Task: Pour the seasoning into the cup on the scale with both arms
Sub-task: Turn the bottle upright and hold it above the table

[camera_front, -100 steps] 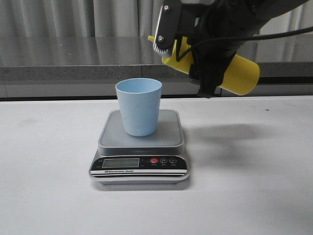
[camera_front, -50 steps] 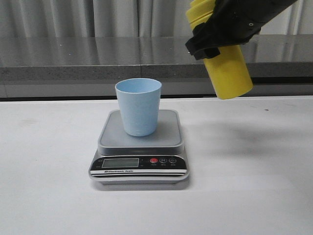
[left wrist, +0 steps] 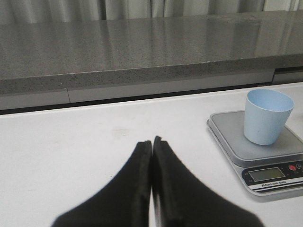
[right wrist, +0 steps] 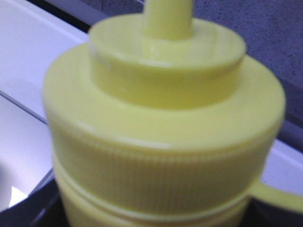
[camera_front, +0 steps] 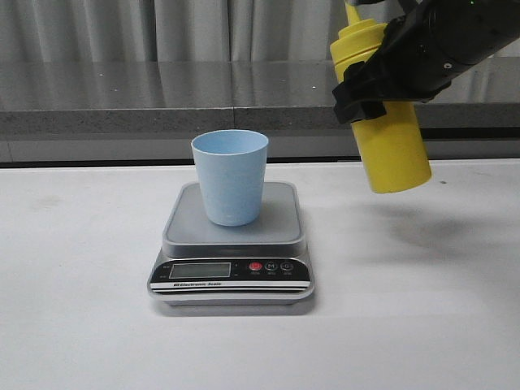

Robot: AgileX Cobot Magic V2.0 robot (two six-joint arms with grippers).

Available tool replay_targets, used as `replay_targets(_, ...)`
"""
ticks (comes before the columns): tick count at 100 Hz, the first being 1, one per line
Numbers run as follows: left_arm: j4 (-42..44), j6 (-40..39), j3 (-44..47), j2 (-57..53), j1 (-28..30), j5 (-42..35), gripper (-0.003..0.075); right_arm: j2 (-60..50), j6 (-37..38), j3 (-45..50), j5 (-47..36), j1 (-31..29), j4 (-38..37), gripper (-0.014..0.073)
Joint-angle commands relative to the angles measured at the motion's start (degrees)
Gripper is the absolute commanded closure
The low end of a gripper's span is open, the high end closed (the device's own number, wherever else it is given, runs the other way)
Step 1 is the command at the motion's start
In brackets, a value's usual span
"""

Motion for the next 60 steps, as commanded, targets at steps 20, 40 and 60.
replay_targets(20, -0.96, -0.04, -1.48, 0.73, -0.01, -4.29, 0.0740, -3.22, -0.41, -1.36, -5.30, -2.28, 2.66, 0.0233)
replay_targets(40, -0.96, -0.04, -1.48, 0.73, -0.01, -4.29, 0.0740, -3.22, -1.35, -1.36, -5.59, -2.27, 3.00, 0.0233)
replay_targets(60, -0.96, -0.04, -1.48, 0.73, -0.01, -4.29, 0.0740, -3.22, -2.11, -1.36, -5.71, -2.27, 3.00, 0.0233)
